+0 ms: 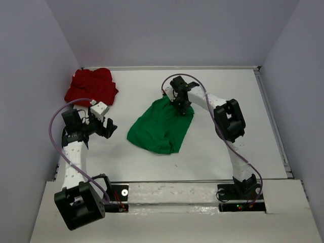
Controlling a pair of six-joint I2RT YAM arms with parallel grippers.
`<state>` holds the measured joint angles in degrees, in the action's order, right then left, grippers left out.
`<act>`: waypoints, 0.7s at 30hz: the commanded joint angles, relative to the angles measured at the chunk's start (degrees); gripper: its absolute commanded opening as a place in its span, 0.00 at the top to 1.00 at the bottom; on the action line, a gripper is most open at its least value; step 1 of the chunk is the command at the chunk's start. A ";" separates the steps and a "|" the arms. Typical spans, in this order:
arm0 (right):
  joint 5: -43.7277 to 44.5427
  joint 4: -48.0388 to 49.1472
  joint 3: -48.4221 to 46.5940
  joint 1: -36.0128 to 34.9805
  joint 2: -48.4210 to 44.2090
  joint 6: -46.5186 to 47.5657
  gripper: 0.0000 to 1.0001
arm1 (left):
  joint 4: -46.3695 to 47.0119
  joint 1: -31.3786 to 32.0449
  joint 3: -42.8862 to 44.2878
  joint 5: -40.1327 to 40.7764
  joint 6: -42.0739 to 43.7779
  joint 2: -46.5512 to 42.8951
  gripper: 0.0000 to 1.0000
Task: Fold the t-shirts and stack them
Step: Flatten out the tshirt
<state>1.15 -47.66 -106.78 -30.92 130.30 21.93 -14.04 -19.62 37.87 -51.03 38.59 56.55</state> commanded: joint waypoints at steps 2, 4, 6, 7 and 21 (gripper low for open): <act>4.74 2.66 -3.86 2.00 9.35 1.88 1.00 | 0.33 -0.16 -0.07 -1.10 0.96 -2.06 0.14; 7.19 2.66 -8.34 2.00 11.54 2.15 1.00 | 0.51 -0.16 -0.16 -0.57 0.79 -2.50 0.14; 9.13 2.92 -13.51 2.62 12.34 2.15 1.00 | 0.77 -0.16 -0.16 -0.22 0.52 -2.42 0.14; 9.22 3.62 -15.02 2.62 12.09 2.15 1.00 | 0.77 -0.16 -0.16 -0.04 0.35 -2.33 0.14; -31.87 0.38 -26.56 -3.00 -0.04 3.11 1.00 | 1.65 -0.25 0.10 2.07 -0.88 -0.92 0.15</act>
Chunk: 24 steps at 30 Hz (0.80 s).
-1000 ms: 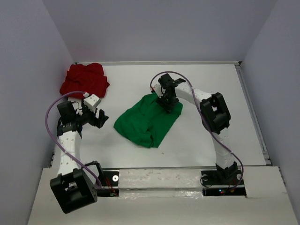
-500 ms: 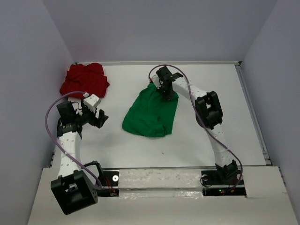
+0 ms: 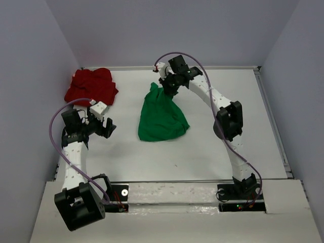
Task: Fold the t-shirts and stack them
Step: Flatten out the tshirt
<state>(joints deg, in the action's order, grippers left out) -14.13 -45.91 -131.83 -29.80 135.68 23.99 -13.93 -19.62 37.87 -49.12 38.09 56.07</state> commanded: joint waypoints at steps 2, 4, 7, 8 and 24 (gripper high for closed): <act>-19.69 -1.64 -0.36 -5.87 -5.16 1.41 1.00 | 1.54 -0.33 0.19 0.43 -0.56 -0.44 0.15; -23.40 -2.69 -0.53 -7.02 -3.58 1.24 1.00 | 1.54 -0.42 0.28 0.69 -0.56 -0.35 0.15; -28.14 -8.13 -5.88 -9.22 0.81 2.20 1.00 | 1.45 -0.86 0.28 0.70 -0.56 -0.35 0.15; -29.28 -9.62 -7.11 -9.74 1.77 2.55 1.00 | 1.54 -1.04 0.28 0.70 -0.56 -0.35 0.15; -40.56 -28.89 -6.43 -15.73 3.11 13.54 0.60 | 1.63 -1.65 0.19 0.61 -0.64 -0.35 0.15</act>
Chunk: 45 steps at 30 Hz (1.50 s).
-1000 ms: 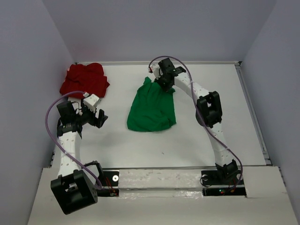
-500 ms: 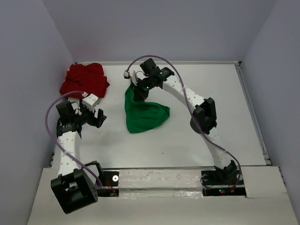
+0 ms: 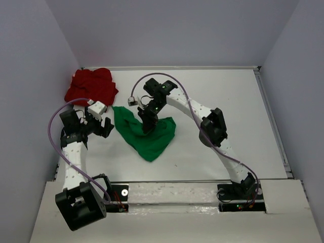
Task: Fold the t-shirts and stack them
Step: Flatten out the tshirt
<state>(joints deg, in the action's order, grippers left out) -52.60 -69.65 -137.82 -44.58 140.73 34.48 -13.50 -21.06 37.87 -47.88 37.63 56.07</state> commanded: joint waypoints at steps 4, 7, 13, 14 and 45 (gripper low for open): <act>5.92 6.16 6.84 -0.95 -10.26 -2.82 0.00 | 1.19 -0.21 0.19 -0.64 -0.10 -0.70 0.15; 11.54 14.33 12.03 -0.33 -15.82 -5.12 0.00 | 1.19 -0.21 0.10 -0.73 -0.10 -0.97 0.15; 22.27 14.37 11.34 3.17 -20.22 -6.18 0.01 | 1.10 -0.21 -0.07 -0.90 0.08 -1.23 0.15; 22.89 14.19 14.13 3.18 -20.66 -6.00 0.01 | 1.10 -0.30 0.01 -0.99 0.08 -1.23 0.15; 19.72 13.13 28.83 4.59 -15.66 -5.65 0.38 | 1.10 -0.30 -0.25 -1.78 0.52 -1.32 0.15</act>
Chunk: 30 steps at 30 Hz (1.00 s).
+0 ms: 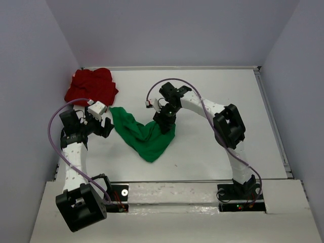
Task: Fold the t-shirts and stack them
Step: Flatten out the tshirt
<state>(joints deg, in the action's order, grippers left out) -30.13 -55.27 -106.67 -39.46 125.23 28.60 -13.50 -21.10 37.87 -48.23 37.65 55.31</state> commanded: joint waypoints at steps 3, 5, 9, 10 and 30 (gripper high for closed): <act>-1.25 -1.42 -1.44 -0.53 -0.95 0.58 0.92 | 1.10 -0.25 -0.25 -1.43 0.50 -0.29 0.15; 1.21 -1.51 -0.29 -0.53 -2.61 0.67 1.00 | 1.10 -0.25 -0.25 -1.43 0.58 -0.20 0.15; 10.14 -1.51 2.25 -0.53 -7.87 2.60 1.00 | 1.02 -0.25 -0.34 -1.43 0.50 -0.29 0.15; 12.27 -1.51 2.87 -0.53 -9.03 3.04 1.00 | 1.02 -0.25 -0.34 -1.43 0.58 -0.46 0.15; 68.26 20.43 26.42 12.30 -13.36 10.68 1.00 | 1.28 -0.43 0.10 -2.31 -0.91 -2.48 0.15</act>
<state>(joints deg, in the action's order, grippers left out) 23.35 -46.39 -83.42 -30.41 110.74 37.10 -13.47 -21.10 37.87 -48.60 37.26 54.57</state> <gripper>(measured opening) 0.074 0.854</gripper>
